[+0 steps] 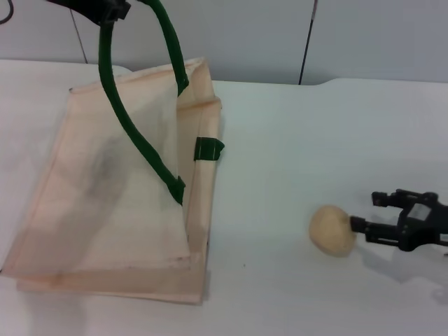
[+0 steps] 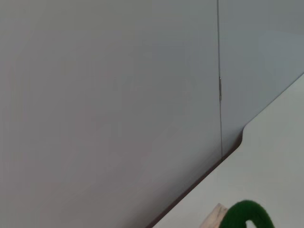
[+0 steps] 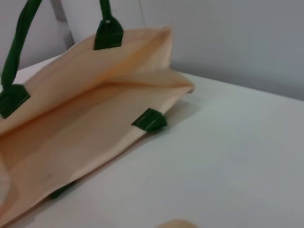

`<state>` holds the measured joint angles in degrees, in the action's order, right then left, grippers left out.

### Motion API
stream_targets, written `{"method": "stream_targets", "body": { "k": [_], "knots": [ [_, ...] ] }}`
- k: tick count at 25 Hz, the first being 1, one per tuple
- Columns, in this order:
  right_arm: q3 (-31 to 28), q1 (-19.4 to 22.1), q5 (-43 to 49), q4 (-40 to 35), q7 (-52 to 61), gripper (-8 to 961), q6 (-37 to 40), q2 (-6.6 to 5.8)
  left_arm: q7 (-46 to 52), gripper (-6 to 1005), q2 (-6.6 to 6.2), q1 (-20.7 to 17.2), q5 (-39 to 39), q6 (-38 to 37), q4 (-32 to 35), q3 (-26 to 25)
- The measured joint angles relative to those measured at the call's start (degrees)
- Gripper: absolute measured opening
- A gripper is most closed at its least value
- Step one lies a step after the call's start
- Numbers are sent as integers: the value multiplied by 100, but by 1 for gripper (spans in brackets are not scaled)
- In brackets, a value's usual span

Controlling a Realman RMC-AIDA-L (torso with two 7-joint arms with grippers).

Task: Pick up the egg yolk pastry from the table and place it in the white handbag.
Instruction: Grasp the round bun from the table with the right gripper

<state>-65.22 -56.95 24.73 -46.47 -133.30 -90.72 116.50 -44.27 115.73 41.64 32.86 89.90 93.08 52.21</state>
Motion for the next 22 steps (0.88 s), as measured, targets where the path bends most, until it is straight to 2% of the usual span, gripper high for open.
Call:
{"method": "stream_targets", "body": {
  "k": [6, 22],
  "knots": [
    [-43, 47, 348, 462, 201, 763, 250, 4, -22, 113, -7, 2, -39, 0, 0, 0],
    [74, 155, 392, 1145, 441, 775, 533, 4, 3, 113, -6, 19, -12, 33, 38, 0]
  ]
}}
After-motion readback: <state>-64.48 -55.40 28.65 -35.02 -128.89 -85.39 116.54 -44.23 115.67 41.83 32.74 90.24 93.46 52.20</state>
